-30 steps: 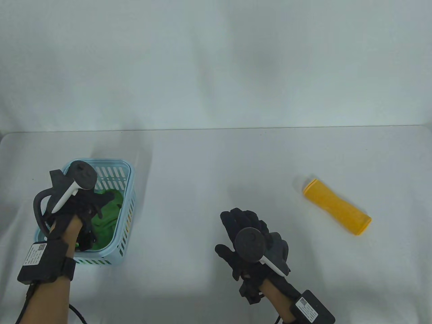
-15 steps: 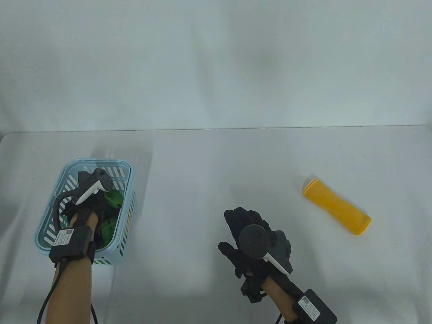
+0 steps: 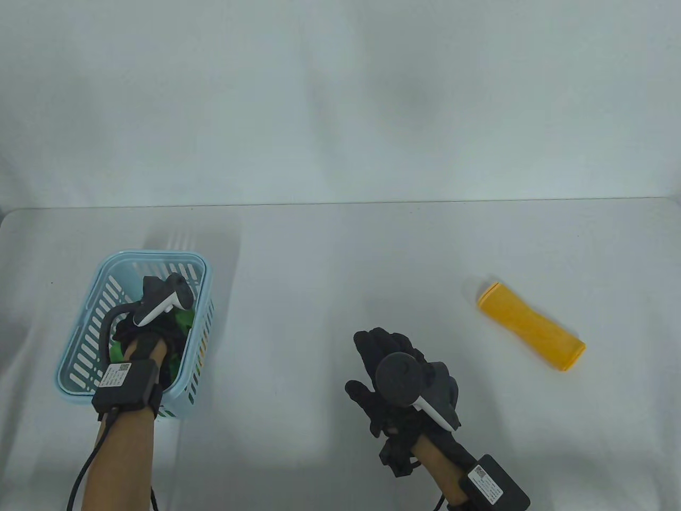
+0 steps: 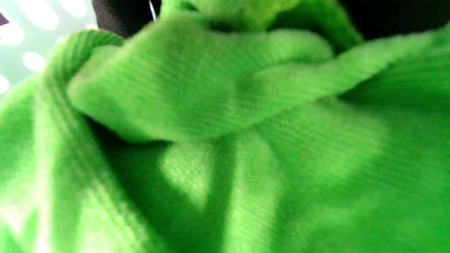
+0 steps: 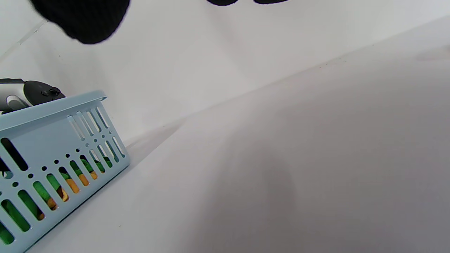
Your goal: Roll square towel into towel roll
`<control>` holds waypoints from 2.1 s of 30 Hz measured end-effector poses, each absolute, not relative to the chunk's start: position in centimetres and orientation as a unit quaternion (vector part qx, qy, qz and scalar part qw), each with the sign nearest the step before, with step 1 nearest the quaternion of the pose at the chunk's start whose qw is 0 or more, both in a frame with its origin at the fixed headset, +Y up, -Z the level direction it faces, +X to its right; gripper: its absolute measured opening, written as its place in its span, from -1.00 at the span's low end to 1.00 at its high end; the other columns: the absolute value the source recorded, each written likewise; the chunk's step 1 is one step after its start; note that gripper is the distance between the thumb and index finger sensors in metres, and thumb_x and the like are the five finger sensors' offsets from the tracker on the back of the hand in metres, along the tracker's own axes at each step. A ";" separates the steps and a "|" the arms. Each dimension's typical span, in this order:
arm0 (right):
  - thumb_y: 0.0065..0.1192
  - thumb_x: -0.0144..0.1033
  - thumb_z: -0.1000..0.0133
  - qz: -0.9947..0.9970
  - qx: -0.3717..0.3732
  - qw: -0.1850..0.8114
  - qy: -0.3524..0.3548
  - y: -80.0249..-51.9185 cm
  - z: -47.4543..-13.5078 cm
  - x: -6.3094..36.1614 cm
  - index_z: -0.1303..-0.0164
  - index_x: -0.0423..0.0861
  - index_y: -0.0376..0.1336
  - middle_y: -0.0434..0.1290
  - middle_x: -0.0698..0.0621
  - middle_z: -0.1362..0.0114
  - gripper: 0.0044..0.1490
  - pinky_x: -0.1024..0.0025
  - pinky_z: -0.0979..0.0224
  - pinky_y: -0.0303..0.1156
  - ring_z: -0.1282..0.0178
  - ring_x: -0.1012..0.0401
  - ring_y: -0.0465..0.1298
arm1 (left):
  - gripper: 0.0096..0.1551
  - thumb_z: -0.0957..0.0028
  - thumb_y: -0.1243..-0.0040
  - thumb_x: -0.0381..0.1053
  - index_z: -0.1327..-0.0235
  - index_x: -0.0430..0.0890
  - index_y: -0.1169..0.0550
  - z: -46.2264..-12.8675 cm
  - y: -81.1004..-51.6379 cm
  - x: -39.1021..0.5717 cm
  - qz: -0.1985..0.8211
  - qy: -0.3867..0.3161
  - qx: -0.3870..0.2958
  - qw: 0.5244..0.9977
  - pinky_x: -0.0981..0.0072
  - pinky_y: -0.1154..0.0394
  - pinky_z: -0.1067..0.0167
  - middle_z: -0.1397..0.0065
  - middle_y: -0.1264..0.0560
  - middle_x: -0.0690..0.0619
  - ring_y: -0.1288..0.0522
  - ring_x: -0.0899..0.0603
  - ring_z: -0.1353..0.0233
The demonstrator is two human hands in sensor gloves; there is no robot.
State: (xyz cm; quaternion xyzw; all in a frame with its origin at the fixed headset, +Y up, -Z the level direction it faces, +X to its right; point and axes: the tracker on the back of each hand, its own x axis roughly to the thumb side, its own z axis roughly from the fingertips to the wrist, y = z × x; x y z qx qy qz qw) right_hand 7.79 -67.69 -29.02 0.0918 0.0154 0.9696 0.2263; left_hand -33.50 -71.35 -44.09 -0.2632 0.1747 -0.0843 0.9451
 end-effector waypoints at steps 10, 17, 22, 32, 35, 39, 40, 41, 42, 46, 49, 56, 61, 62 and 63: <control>0.15 0.25 0.18 0.969 0.088 0.229 0.018 -67.7 -29.2 7.9 -0.46 0.28 -0.21 -0.10 0.15 -0.67 0.05 -0.25 -0.61 -0.02 -0.71 -0.06 -0.04 | -0.40 0.16 -0.31 0.03 -0.21 0.11 -0.44 -44.0 -70.4 -33.5 -0.104 0.191 -0.212 0.953 -0.11 -0.44 -0.33 -0.32 -0.47 0.13 -0.51 -0.19 -0.39; 0.14 0.24 0.18 0.967 0.079 0.239 0.018 -67.6 -29.4 8.1 -0.46 0.28 -0.21 -0.10 0.15 -0.67 0.04 -0.25 -0.60 -0.02 -0.71 -0.05 -0.03 | -0.41 0.16 -0.31 0.03 -0.20 0.12 -0.45 -43.5 -66.9 -34.1 -0.068 0.215 -0.144 0.964 -0.11 -0.45 -0.35 -0.31 -0.49 0.15 -0.54 -0.17 -0.38; 0.14 0.24 0.17 0.967 0.072 0.244 0.021 -67.7 -29.6 8.5 -0.46 0.27 -0.20 -0.10 0.15 -0.67 0.04 -0.25 -0.60 -0.01 -0.71 -0.05 -0.02 | -0.42 0.16 -0.31 0.04 -0.19 0.12 -0.45 -42.7 -62.6 -34.2 -0.033 0.222 -0.090 0.970 -0.10 -0.45 -0.34 -0.30 -0.49 0.15 -0.56 -0.17 -0.36; 0.14 0.24 0.17 0.963 0.057 0.262 0.021 -67.7 -29.9 9.4 -0.46 0.27 -0.20 -0.09 0.14 -0.66 0.03 -0.25 -0.60 -0.01 -0.71 -0.06 -0.01 | -0.42 0.14 -0.30 0.05 -0.20 0.10 -0.44 -39.4 -54.1 -33.7 0.063 0.207 0.015 0.976 -0.10 -0.45 -0.35 -0.30 -0.48 0.13 -0.56 -0.17 -0.35; 0.13 0.23 0.17 0.962 0.052 0.266 0.023 -67.8 -29.9 9.6 -0.46 0.27 -0.19 -0.08 0.14 -0.66 0.03 -0.25 -0.60 0.00 -0.70 -0.06 -0.01 | -0.42 0.14 -0.30 0.05 -0.20 0.10 -0.44 -38.4 -51.5 -33.0 0.079 0.188 0.049 0.978 -0.10 -0.45 -0.35 -0.30 -0.48 0.13 -0.56 -0.17 -0.35; 0.13 0.23 0.17 0.961 0.045 0.271 0.023 -67.7 -30.0 9.9 -0.46 0.27 -0.19 -0.08 0.14 -0.66 0.03 -0.25 -0.60 0.00 -0.70 -0.06 -0.01 | -0.42 0.13 -0.29 0.05 -0.21 0.10 -0.44 -37.2 -48.6 -31.7 0.091 0.164 0.093 0.978 -0.10 -0.45 -0.35 -0.31 -0.47 0.13 -0.56 -0.17 -0.36; 0.13 0.23 0.17 0.961 0.044 0.273 0.022 -67.7 -30.0 10.0 -0.46 0.27 -0.19 -0.08 0.14 -0.66 0.03 -0.25 -0.60 0.00 -0.70 -0.06 -0.01 | -0.42 0.13 -0.29 0.05 -0.21 0.11 -0.44 -37.0 -48.0 -31.3 0.097 0.160 0.104 0.977 -0.10 -0.45 -0.36 -0.31 -0.47 0.13 -0.56 -0.17 -0.36; 0.13 0.23 0.17 0.960 0.043 0.275 0.022 -67.7 -30.0 10.0 -0.46 0.27 -0.19 -0.08 0.14 -0.66 0.03 -0.24 -0.60 0.00 -0.70 -0.06 -0.01 | -0.42 0.13 -0.29 0.05 -0.21 0.10 -0.44 -36.8 -47.4 -31.0 0.104 0.154 0.112 0.976 -0.10 -0.45 -0.36 -0.31 -0.47 0.13 -0.56 -0.17 -0.36; 0.13 0.23 0.17 0.960 0.042 0.276 0.022 -67.7 -30.0 10.1 -0.46 0.26 -0.19 -0.08 0.14 -0.66 0.03 -0.24 -0.60 0.00 -0.70 -0.06 -0.01 | -0.42 0.13 -0.29 0.05 -0.21 0.11 -0.43 -36.7 -47.0 -30.8 0.109 0.150 0.118 0.976 -0.10 -0.45 -0.36 -0.31 -0.47 0.14 -0.56 -0.16 -0.36; 0.13 0.23 0.16 0.959 0.040 0.281 0.021 -67.7 -30.0 10.2 -0.46 0.27 -0.19 -0.08 0.14 -0.66 0.02 -0.24 -0.60 0.00 -0.70 -0.06 -0.01 | -0.42 0.12 -0.28 0.05 -0.22 0.11 -0.43 -35.9 -44.9 -29.5 0.146 0.126 0.158 0.968 -0.10 -0.45 -0.36 -0.32 -0.46 0.14 -0.56 -0.16 -0.36; 0.13 0.23 0.16 0.958 0.039 0.283 0.021 -67.7 -30.1 10.2 -0.46 0.27 -0.19 -0.08 0.14 -0.66 0.02 -0.24 -0.60 0.00 -0.70 -0.06 -0.01 | -0.42 0.12 -0.28 0.05 -0.22 0.11 -0.42 -35.3 -43.2 -28.6 0.184 0.099 0.185 0.960 -0.09 -0.45 -0.36 -0.32 -0.46 0.14 -0.56 -0.16 -0.37; 0.13 0.23 0.16 0.957 0.030 0.287 0.018 -67.7 -30.2 10.5 -0.46 0.26 -0.19 -0.08 0.13 -0.66 0.02 -0.25 -0.60 0.00 -0.70 -0.06 -0.01 | -0.42 0.10 -0.27 0.07 -0.23 0.13 -0.41 -33.5 -40.1 -25.7 0.302 0.023 0.236 0.923 -0.08 -0.44 -0.39 -0.33 -0.44 0.17 -0.55 -0.14 -0.38; 0.13 0.23 0.16 0.955 0.020 0.295 0.015 -67.7 -30.4 10.9 -0.46 0.26 -0.19 -0.08 0.13 -0.66 0.02 -0.25 -0.60 -0.01 -0.70 -0.06 -0.01 | -0.42 0.09 -0.27 0.07 -0.24 0.13 -0.40 -33.1 -38.9 -23.1 0.374 -0.036 0.217 0.901 -0.08 -0.44 -0.39 -0.34 -0.44 0.17 -0.55 -0.14 -0.38; 0.13 0.23 0.16 0.954 0.016 0.298 0.014 -67.6 -30.4 11.0 -0.46 0.26 -0.19 -0.08 0.14 -0.66 0.02 -0.25 -0.60 -0.01 -0.70 -0.06 -0.01 | -0.42 0.09 -0.27 0.07 -0.24 0.13 -0.40 -33.0 -38.8 -22.5 0.395 -0.050 0.212 0.892 -0.07 -0.44 -0.39 -0.34 -0.44 0.17 -0.55 -0.14 -0.38; 0.13 0.23 0.16 0.953 0.011 0.302 0.012 -67.6 -30.4 11.2 -0.46 0.26 -0.19 -0.08 0.14 -0.66 0.02 -0.25 -0.60 -0.01 -0.70 -0.06 -0.01 | -0.42 0.09 -0.27 0.07 -0.24 0.13 -0.40 -33.0 -38.7 -22.0 0.413 -0.060 0.207 0.885 -0.07 -0.44 -0.39 -0.34 -0.44 0.17 -0.55 -0.14 -0.38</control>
